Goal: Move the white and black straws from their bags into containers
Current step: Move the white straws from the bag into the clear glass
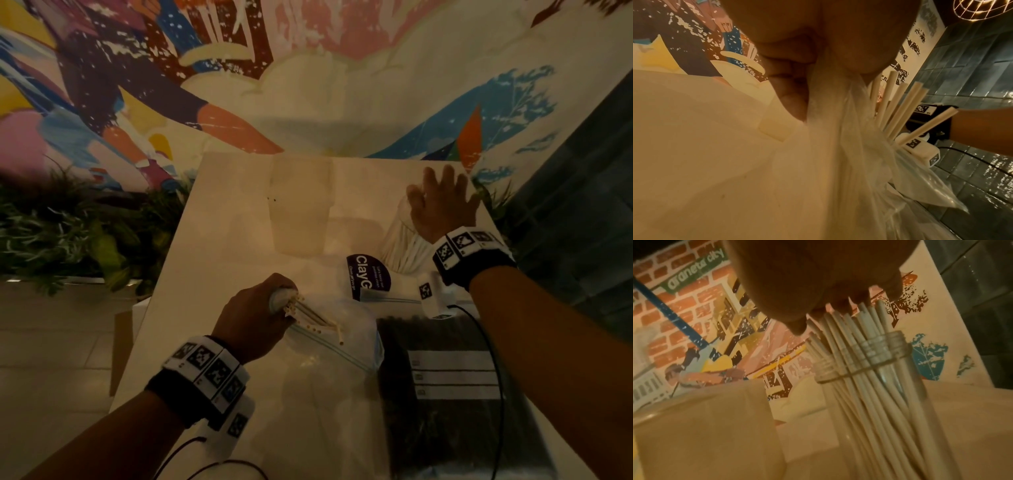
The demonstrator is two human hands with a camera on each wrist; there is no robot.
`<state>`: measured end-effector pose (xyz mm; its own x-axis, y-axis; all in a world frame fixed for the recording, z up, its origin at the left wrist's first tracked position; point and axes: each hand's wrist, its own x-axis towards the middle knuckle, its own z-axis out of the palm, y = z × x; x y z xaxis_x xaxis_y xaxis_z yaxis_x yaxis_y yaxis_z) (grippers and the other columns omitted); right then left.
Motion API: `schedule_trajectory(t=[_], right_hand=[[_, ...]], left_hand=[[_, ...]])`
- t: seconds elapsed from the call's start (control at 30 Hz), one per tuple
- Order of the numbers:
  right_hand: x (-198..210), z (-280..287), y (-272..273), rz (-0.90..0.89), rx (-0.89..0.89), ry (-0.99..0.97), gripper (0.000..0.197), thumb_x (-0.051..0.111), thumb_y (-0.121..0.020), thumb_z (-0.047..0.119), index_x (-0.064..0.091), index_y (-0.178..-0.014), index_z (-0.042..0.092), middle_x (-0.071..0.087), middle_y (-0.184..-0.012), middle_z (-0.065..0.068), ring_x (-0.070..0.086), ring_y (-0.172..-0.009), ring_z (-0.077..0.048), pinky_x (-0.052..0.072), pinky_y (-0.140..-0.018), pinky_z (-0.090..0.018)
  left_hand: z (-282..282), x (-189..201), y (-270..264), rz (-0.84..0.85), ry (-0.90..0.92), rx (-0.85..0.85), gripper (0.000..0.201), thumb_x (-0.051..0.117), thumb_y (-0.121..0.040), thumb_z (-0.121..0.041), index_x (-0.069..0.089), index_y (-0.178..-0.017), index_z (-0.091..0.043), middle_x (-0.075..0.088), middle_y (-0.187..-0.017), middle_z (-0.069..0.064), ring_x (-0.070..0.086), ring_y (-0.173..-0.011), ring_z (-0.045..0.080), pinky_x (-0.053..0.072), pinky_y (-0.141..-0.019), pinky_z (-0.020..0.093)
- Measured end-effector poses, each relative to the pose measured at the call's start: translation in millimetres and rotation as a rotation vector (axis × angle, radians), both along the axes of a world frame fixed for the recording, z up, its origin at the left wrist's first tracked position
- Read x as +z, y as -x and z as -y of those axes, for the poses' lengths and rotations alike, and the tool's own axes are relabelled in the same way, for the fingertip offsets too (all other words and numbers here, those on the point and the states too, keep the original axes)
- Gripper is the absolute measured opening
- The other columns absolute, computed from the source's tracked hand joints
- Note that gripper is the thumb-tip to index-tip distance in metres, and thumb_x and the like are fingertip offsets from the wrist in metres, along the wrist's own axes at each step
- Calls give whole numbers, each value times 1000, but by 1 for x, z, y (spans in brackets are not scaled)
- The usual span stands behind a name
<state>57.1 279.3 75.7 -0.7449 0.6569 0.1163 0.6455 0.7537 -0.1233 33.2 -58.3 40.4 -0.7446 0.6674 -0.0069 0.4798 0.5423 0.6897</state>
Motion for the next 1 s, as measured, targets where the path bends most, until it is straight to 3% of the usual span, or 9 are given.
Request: schedule_trajectory(t=[0.2, 0.3, 0.37, 0.47, 0.57, 0.63, 0.73, 0.87, 1.0], right_hand=[[7, 8, -3, -12, -20, -1, 58, 30, -96, 52, 26, -143, 19, 17, -154, -13, 11, -142, -38, 13, -110, -62], [19, 33, -13, -354, 166, -45, 50, 50, -91, 34, 44, -135, 11, 40, -145, -16, 37, -133, -34, 31, -108, -51], [22, 63, -27, -478, 339, 145, 41, 57, -86, 13, 56, -127, 11, 57, -131, -10, 57, -113, -25, 45, -100, -39], [15, 111, -59, -354, 558, 414, 45, 51, -78, 2, 63, -119, 17, 66, -113, 1, 65, -89, -15, 54, -84, -23], [3, 138, -87, -158, 630, 606, 67, 50, -72, 1, 50, -132, 31, 51, -127, 16, 57, -107, -7, 47, -88, -11], [-7, 150, -98, -18, 676, 590, 80, 61, -77, 8, 28, -143, 38, 31, -142, 25, 33, -129, 3, 33, -107, -16], [-25, 164, -100, 69, 664, 543, 85, 68, -82, 35, 13, -147, 40, 20, -142, 29, 16, -127, 9, 14, -111, -18], [-46, 176, -89, -133, 652, 526, 68, 38, -86, 66, 45, -138, 22, 53, -138, 2, 50, -125, -13, 36, -108, -27], [-60, 179, -87, -312, 579, 609, 68, 30, -86, 70, 61, -123, 23, 66, -120, 3, 61, -110, -10, 50, -98, -34]], left_hand=[[1, -4, 1, -10, -1, -21, 22, 59, -70, -38, 43, -82, -48, 55, -76, -16, 61, -77, 24, 48, -63, 34], [2, -5, 2, -11, -16, -36, 29, 65, -76, -29, 43, -88, -45, 54, -77, -16, 60, -76, 25, 46, -62, 31], [2, -6, 3, -2, -15, -39, 29, 65, -76, -28, 43, -88, -44, 55, -77, -15, 58, -73, 24, 45, -61, 30], [5, -9, 5, 16, -21, -29, 21, 54, -69, -37, 43, -85, -46, 56, -76, -15, 58, -71, 22, 48, -61, 33], [5, -10, 6, 7, -39, -25, 21, 53, -70, -40, 46, -90, -43, 56, -75, -15, 57, -69, 22, 48, -60, 33], [5, -10, 6, 9, -49, -23, 20, 52, -70, -39, 46, -89, -43, 55, -74, -15, 53, -64, 19, 46, -58, 33], [4, -8, 5, 11, -64, -45, 24, 53, -69, -39, 46, -92, -39, 59, -78, -12, 57, -67, 23, 48, -59, 34], [1, -7, -1, -64, -62, -111, 39, 44, -69, -56, 40, -104, -41, 66, -91, -6, 63, -80, 25, 52, -66, 36], [5, -11, -3, -45, -63, -149, 57, 57, -66, -60, 38, -118, -48, 55, -113, -21, 61, -102, 16, 51, -85, 34]])
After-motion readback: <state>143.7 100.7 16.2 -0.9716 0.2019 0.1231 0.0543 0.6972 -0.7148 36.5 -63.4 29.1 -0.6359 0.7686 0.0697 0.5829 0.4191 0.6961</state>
